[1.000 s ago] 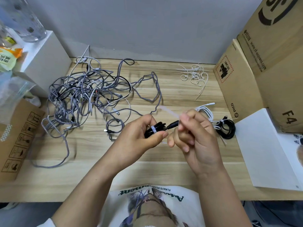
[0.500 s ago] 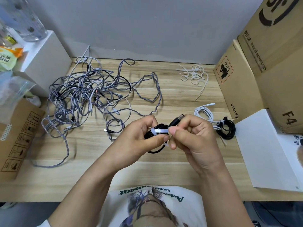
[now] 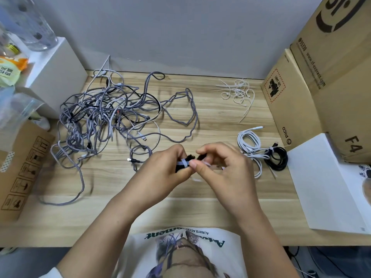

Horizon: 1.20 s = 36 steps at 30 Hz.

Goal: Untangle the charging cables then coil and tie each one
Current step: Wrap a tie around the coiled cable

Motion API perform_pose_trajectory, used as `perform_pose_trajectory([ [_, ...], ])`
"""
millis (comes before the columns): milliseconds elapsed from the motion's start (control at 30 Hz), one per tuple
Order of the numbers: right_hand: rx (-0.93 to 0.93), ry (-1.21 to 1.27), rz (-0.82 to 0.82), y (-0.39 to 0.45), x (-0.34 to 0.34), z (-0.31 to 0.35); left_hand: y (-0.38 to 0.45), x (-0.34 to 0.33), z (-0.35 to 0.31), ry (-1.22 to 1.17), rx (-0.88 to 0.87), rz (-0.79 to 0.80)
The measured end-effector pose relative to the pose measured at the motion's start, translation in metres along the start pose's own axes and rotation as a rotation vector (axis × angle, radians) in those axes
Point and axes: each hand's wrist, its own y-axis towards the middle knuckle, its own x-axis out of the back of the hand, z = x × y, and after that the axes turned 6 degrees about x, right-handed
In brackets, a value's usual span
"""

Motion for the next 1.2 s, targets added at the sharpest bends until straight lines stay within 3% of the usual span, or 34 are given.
perform_pose_trajectory([
  [133,0.239,-0.255,0.052,0.001,-0.006,-0.001,0.001,-0.003,0.002,0.116,-0.031,0.06],
  [333,0.314,-0.34,0.214,0.004,-0.01,-0.003,0.002,-0.007,0.009,0.161,-0.1,0.106],
  [533,0.228,-0.046,0.171,0.003,-0.008,-0.008,0.002,-0.002,0.018,-0.35,-0.139,0.194],
  [700,0.106,0.129,0.163,0.002,-0.005,-0.009,0.005,0.003,0.018,-0.586,-0.106,0.232],
  [867,0.222,0.015,0.118,0.007,-0.005,0.01,0.009,-0.023,0.028,-0.29,-0.048,0.362],
  [967,0.172,0.211,0.059,0.012,0.001,0.016,0.01,-0.029,0.027,-0.272,-0.016,0.389],
  [1067,0.059,0.394,-0.031,0.018,0.001,0.007,0.012,-0.022,0.022,-0.15,-0.1,0.34],
  [1133,0.018,0.358,0.002,0.02,-0.001,0.0,0.01,-0.024,0.022,-0.15,-0.113,0.355],
  [1200,0.007,0.133,0.165,0.016,-0.005,-0.012,0.008,-0.027,0.024,-0.315,-0.041,0.386],
])
